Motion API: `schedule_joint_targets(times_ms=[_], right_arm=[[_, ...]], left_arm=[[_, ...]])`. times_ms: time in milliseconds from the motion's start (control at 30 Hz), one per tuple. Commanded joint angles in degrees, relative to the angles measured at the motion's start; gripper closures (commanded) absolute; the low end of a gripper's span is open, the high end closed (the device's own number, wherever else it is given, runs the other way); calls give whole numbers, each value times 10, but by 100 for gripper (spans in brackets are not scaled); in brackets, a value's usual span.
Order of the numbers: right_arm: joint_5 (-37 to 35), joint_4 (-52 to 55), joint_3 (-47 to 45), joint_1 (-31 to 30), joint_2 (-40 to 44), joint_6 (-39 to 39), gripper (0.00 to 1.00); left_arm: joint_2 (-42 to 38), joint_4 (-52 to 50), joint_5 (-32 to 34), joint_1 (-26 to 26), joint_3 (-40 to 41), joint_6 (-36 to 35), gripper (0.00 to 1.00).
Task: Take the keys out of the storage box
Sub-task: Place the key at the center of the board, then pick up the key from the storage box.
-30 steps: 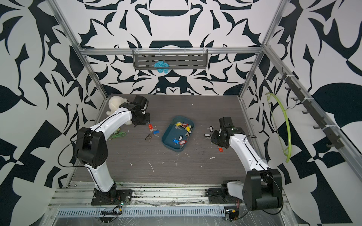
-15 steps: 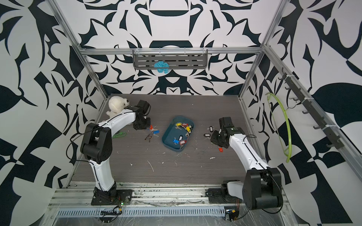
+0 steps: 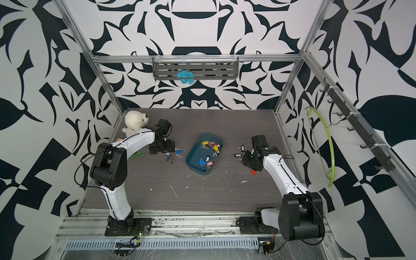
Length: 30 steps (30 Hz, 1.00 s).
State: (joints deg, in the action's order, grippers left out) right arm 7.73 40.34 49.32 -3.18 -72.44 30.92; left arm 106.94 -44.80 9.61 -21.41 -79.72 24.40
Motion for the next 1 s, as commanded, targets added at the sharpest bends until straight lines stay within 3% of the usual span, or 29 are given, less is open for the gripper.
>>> schedule_joint_targets(times_ms=[0,167,333,467,633,967], right_arm=[[0,-6,-4,1,6,-1,67],[0,-9,-9,1,5,0,72],[2,-16,-16,1,5,3,74],[2,-19,-22,1,5,3,75],[3,-24,-30,1,3,2,75],[5,-32,-39,1,4,-8,75]], left_arm=[[-49,3,-6,-6,-8,1,9],[-80,25,-22,-43,-36,-9,18],[-63,30,-16,-120,-102,-41,24],[-10,2,-17,-166,-181,-22,31],[71,-18,-6,-210,-278,9,32],[208,-51,27,-240,-390,87,46]])
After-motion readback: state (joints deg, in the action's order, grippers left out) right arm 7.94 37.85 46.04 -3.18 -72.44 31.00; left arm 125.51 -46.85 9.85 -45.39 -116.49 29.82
